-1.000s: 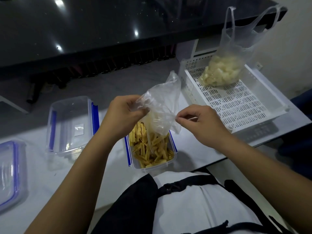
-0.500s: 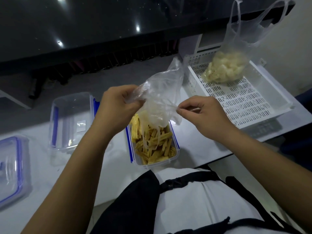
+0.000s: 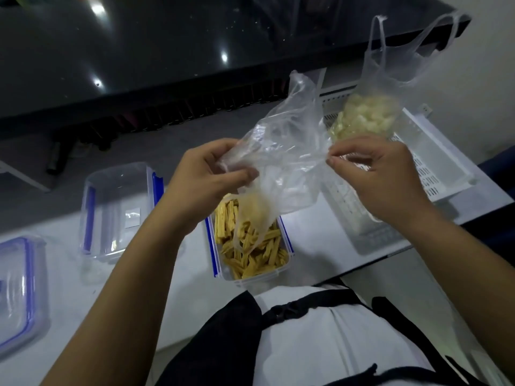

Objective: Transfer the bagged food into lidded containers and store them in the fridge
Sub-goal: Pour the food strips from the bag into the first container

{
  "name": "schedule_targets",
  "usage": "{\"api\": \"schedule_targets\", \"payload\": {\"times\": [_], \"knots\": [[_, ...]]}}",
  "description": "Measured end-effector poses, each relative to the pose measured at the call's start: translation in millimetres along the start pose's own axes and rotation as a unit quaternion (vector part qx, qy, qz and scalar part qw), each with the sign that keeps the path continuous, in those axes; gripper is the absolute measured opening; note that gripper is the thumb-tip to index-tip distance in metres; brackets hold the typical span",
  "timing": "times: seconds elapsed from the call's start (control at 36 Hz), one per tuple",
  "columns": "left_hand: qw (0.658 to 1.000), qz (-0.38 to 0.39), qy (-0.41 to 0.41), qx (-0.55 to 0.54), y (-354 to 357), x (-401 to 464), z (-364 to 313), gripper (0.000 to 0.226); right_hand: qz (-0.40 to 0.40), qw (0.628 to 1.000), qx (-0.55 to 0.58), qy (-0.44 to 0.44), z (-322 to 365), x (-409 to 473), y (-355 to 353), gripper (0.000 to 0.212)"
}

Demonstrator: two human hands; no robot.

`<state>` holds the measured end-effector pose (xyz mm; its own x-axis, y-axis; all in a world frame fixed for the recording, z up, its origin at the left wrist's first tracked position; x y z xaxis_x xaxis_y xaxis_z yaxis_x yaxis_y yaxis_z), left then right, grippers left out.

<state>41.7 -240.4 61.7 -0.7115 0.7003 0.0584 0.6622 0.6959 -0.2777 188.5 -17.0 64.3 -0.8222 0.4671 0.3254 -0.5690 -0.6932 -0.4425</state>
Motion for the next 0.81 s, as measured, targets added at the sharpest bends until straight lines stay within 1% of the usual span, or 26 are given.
{"api": "schedule_targets", "payload": {"times": [0.06, 0.14, 0.22, 0.28, 0.36, 0.44, 0.5, 0.58, 0.64, 0.72, 0.81], "knots": [[0.999, 0.028, -0.004, -0.026, 10.5, 1.9, -3.1, 0.037, -0.024, 0.999, -0.035, -0.009, -3.0, 0.4, -14.7, 0.01], [0.996, 0.068, -0.004, -0.065, 35.6, 6.0, -8.8, 0.051, -0.057, 0.995, -0.084, 0.0, -13.0, 2.6, -43.4, 0.009], [0.988, 0.11, 0.004, -0.108, 68.9, 10.9, -13.8, 0.068, -0.092, 0.989, -0.113, 0.028, -22.8, 2.3, -77.0, 0.011], [0.984, 0.148, 0.011, -0.1, 94.2, 14.0, -16.7, 0.078, -0.115, 0.982, -0.141, 0.047, -29.5, 1.0, -100.6, 0.014], [0.977, 0.207, 0.031, -0.04, 132.5, 17.3, -21.3, 0.076, -0.135, 0.969, -0.195, 0.07, -41.0, 0.9, -139.0, 0.013], [0.972, 0.229, 0.051, 0.012, 161.4, 20.3, -26.2, 0.074, -0.122, 0.961, -0.234, 0.084, -55.0, 5.7, -176.6, 0.015], [0.973, 0.215, 0.064, 0.054, 173.1, 26.3, -30.3, 0.072, -0.105, 0.958, -0.246, 0.1, -68.7, 13.2, -196.1, 0.014], [0.978, 0.158, 0.089, 0.107, 186.6, 39.9, -39.1, 0.066, -0.054, 0.96, -0.245, 0.121, -95.1, 29.6, -210.8, 0.016], [0.973, 0.123, 0.114, 0.157, 200.0, 49.7, -47.2, 0.062, -0.016, 0.958, -0.261, 0.12, -113.5, 40.7, -208.1, 0.014], [0.952, 0.105, 0.134, 0.253, 229.5, 66.8, -52.4, 0.061, 0.012, 0.954, -0.286, 0.094, -138.7, 53.2, -188.5, 0.011], [0.905, 0.126, 0.112, 0.39, 262.6, 86.4, -41.7, 0.065, 0.008, 0.947, -0.303, 0.102, -152.7, 60.7, -167.7, 0.018]]}}
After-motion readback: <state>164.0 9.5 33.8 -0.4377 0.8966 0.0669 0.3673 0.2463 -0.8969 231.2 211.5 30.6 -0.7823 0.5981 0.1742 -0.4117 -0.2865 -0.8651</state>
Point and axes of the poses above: each hand's wrist, its own x-axis towards the middle knuckle, its own y-axis out of the palm, z = x × y, the point moved 1 cm from there along x, towards the middle knuckle, and after that the axes turned 6 degrees about x, right-handed, at the moved point
